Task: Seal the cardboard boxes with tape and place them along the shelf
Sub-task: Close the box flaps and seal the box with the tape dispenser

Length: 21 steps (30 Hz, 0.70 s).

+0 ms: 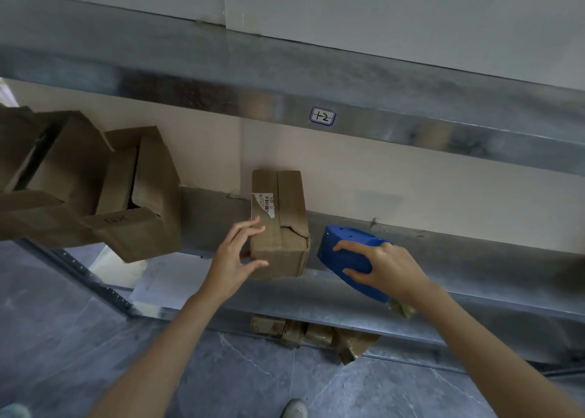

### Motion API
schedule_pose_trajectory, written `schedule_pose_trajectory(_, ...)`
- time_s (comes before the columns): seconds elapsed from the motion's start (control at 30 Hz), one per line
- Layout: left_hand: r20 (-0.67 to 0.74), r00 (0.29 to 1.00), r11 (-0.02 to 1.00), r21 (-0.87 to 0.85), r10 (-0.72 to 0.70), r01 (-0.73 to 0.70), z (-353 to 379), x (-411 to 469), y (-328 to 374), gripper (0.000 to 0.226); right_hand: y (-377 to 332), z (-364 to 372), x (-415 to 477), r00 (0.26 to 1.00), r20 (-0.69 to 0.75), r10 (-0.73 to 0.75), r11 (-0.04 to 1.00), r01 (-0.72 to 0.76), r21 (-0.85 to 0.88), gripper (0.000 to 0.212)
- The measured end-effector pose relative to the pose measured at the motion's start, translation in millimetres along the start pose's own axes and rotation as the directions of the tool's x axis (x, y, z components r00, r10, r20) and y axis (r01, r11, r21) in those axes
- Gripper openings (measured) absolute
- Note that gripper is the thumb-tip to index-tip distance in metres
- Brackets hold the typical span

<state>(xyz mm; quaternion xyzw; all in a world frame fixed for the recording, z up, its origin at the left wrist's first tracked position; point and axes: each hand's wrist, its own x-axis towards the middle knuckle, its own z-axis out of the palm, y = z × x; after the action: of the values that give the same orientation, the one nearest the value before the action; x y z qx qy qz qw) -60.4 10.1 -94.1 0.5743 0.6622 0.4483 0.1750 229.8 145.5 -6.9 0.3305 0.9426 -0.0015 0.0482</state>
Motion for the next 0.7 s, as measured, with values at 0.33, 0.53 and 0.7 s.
schedule_pose_trajectory(0.33,-0.019,1.0,0.999,-0.036,0.018,-0.019,-0.1,-0.6,0.9,0.068,-40.6,22.2,24.6,0.994,-0.107,0.014,0.979,-0.035,-0.2,0.045)
schedule_pose_trajectory(0.53,-0.026,0.999,0.999,-0.02,0.033,-0.033,0.2,-2.6,4.3,0.068,-30.0,31.8,50.0,0.991,-0.096,0.092,0.995,-0.096,-0.039,0.048)
schedule_pose_trajectory(0.7,-0.028,1.0,1.0,0.003,0.002,-0.002,-0.7,-0.5,7.9,0.071,6.4,44.3,66.7,0.975,0.038,0.22,0.872,-0.214,0.439,0.057)
